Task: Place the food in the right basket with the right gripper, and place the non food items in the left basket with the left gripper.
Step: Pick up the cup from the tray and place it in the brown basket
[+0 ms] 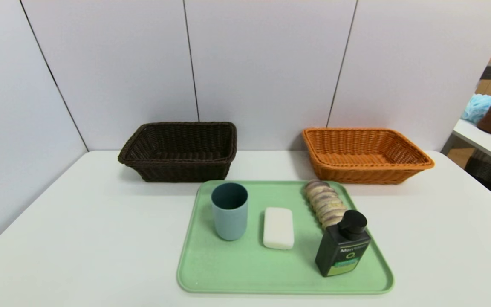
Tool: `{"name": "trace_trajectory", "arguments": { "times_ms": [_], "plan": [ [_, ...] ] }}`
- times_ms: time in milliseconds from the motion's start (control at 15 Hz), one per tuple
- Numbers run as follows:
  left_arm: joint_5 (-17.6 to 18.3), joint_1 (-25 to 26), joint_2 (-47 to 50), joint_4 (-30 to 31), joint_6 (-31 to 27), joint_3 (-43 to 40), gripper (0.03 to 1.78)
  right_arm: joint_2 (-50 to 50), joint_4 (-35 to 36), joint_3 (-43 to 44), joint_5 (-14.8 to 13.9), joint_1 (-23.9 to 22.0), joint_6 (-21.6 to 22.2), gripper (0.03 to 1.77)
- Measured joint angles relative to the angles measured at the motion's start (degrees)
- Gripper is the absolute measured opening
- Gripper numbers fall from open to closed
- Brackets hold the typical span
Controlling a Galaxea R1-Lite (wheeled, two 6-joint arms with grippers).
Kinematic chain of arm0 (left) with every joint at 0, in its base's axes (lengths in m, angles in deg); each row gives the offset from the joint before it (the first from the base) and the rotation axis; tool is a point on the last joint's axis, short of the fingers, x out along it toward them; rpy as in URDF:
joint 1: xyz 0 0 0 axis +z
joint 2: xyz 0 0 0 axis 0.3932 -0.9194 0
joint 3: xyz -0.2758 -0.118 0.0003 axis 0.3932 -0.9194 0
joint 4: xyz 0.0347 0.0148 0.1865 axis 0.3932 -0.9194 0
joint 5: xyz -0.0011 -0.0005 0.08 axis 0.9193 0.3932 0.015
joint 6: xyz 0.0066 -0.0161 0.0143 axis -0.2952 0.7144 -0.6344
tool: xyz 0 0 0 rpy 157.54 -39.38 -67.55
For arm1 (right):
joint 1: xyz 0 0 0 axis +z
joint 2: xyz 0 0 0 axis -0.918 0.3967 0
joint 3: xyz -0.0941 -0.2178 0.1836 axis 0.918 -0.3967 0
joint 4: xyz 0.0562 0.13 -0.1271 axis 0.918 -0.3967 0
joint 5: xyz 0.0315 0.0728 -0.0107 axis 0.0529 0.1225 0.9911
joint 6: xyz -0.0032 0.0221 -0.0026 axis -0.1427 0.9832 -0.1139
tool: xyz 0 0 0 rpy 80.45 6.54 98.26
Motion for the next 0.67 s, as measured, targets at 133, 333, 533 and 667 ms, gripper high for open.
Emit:
{"name": "trace_trajectory", "arguments": {
  "times_ms": [133,333,533,667],
  "plan": [
    [0.0,0.0,0.0,0.0,0.0,0.0,1.69,0.0,0.0,0.0,0.0,0.0,0.0,1.7],
    [0.0,0.0,0.0,0.0,0.0,0.0,1.69,0.0,0.0,0.0,0.0,0.0,0.0,1.7],
    [0.0,0.0,0.0,0.0,-0.1,0.0,1.69,0.0,0.0,0.0,0.0,0.0,0.0,1.7],
    [0.0,0.0,0.0,0.0,-0.1,0.0,1.69,0.0,0.0,0.0,0.0,0.0,0.0,1.7]
  ]
}}
